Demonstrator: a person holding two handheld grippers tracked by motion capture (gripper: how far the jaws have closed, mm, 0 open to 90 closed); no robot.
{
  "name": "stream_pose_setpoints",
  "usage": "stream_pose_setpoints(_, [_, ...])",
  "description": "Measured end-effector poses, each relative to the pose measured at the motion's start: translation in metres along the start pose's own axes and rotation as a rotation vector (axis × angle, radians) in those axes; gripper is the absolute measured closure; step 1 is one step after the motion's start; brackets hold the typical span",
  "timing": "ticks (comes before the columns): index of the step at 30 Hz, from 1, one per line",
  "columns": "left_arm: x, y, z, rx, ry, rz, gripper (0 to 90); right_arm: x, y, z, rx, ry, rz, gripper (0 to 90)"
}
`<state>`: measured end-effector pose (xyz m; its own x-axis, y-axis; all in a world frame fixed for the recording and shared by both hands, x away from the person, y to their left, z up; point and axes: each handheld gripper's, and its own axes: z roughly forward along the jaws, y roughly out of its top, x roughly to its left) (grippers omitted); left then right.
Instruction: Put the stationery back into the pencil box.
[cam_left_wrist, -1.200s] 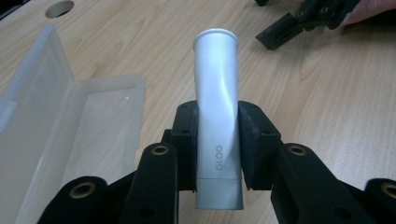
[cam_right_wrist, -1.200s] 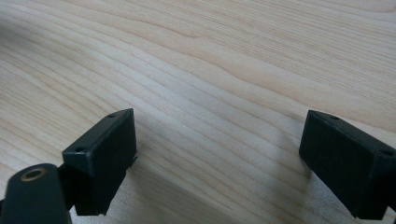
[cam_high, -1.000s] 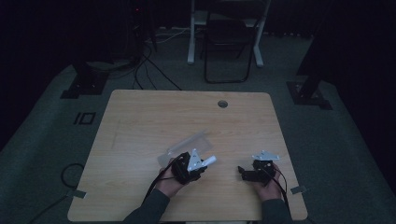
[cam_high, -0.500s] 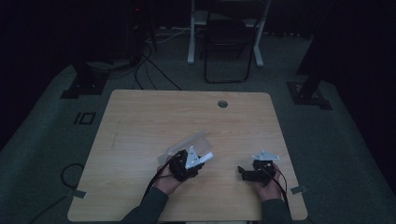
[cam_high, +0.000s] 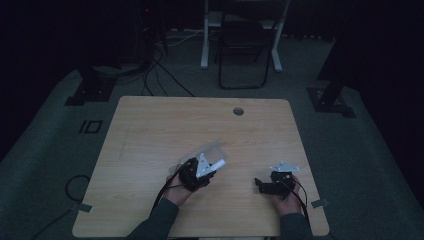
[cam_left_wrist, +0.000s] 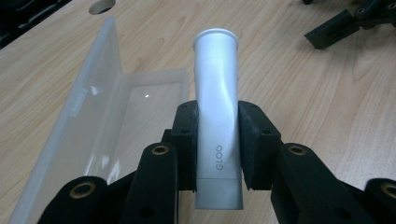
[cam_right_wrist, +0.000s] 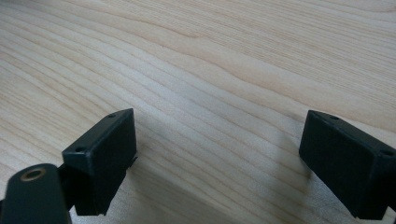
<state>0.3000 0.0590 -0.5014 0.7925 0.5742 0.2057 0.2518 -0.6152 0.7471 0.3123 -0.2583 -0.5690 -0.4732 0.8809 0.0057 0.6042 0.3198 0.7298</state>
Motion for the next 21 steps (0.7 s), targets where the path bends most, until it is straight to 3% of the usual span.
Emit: stream_pose_setpoints(21, [0.012,-0.006,0.006,0.017,0.034,-0.023,70.4,0.000,0.000,0.000,0.000,0.000,0.000,10.9])
